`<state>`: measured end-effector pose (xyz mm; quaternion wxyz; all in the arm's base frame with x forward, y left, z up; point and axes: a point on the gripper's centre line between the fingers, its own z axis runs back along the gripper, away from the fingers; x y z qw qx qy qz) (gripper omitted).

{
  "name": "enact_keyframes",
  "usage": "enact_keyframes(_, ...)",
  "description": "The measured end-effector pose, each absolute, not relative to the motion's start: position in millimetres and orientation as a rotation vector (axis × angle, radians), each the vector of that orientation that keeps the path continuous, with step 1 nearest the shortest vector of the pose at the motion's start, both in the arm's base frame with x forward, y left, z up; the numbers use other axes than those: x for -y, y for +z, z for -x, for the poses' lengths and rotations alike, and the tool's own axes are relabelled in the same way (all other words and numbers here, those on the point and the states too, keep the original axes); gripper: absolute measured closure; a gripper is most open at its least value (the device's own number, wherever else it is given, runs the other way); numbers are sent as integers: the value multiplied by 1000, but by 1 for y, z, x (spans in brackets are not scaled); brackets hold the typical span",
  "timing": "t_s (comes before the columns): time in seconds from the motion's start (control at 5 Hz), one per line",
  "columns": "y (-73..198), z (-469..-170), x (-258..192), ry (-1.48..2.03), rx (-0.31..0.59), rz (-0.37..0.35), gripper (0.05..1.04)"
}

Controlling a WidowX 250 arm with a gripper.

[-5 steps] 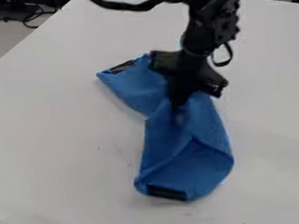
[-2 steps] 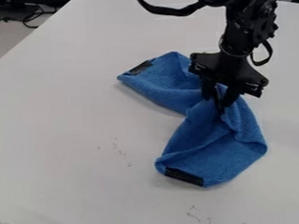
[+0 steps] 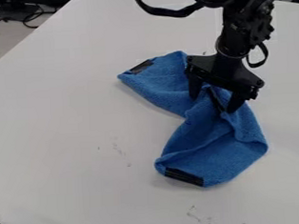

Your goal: Move the cloth to the right

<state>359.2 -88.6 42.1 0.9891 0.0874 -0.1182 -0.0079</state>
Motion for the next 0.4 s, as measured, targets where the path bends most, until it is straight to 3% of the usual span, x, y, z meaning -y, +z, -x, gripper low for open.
enact_keyframes(0.2, 74, -356, 104, -27, 282, -217, 75)
enact_keyframes(0.4, 85, -350, 109, -8, 263, -245, 82)
